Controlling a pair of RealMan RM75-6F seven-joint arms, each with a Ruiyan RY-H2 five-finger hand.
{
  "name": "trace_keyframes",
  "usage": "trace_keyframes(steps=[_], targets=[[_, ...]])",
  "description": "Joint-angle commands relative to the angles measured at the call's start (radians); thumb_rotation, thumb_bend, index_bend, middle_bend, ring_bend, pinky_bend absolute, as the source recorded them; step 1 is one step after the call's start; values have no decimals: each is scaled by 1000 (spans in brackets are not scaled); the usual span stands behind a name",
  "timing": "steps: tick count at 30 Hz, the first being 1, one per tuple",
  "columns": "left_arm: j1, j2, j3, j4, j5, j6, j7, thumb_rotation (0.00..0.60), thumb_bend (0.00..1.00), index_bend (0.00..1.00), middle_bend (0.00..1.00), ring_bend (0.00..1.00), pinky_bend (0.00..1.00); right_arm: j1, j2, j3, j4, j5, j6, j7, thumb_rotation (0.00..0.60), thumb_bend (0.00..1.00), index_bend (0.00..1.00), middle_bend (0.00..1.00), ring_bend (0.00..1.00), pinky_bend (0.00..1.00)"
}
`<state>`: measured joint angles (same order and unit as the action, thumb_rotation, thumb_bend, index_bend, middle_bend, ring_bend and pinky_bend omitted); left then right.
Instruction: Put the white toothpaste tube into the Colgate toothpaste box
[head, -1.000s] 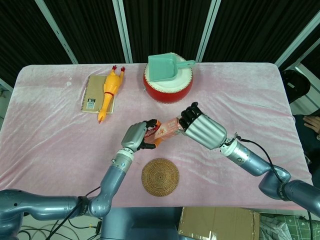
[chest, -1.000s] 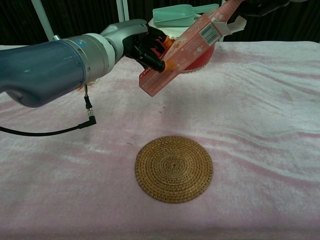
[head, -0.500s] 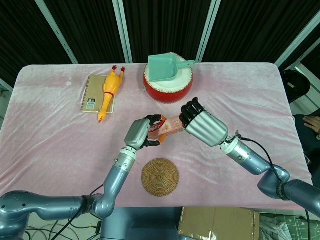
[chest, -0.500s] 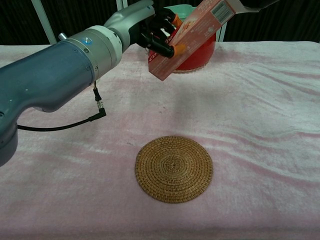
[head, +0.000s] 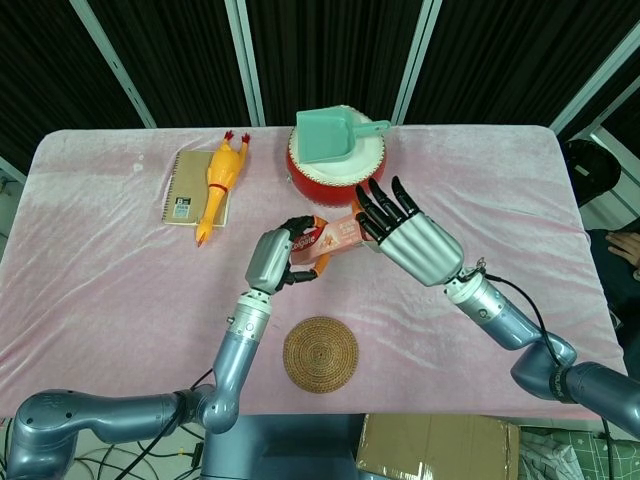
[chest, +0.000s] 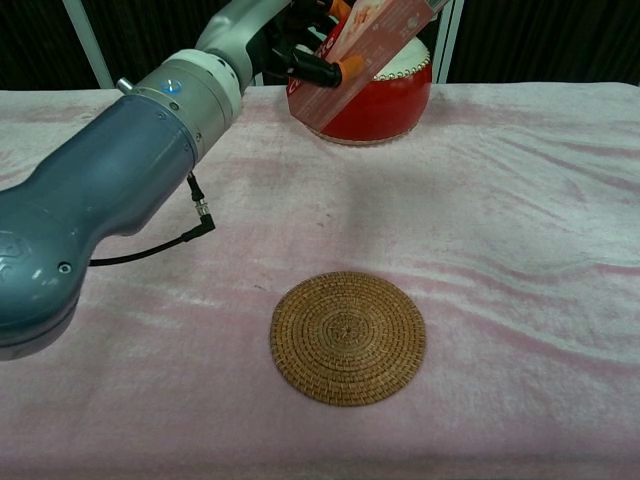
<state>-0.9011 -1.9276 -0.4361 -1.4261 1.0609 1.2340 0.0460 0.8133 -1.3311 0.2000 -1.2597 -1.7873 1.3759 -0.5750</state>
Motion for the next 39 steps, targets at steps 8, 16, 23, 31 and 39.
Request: trace_keyframes(steps=[8,16,23,31,39], targets=[[29,0,-6,18,20,11,-46,600,427,381,332,255,376,-13,2,34,-27,63,-9,-29,600,285,43,112,96,236],[65,8,5,19,85,47,-129,600,427,380,332,255,377,-33,-5,85,-45,165,-14,-70,600,284,41,111,96,236],[101,47,44,32,125,41,-161,600,427,380,332,255,376,-55,12,95,-61,226,-29,-85,600,285,41,111,97,236],[159,156,123,1,94,-22,-62,600,423,376,330,252,371,-96,28,85,-84,282,-37,-75,600,285,41,111,97,236],[234,266,235,-22,46,-90,32,600,417,374,328,252,371,-157,16,49,-79,317,-16,-32,600,285,40,111,96,235]])
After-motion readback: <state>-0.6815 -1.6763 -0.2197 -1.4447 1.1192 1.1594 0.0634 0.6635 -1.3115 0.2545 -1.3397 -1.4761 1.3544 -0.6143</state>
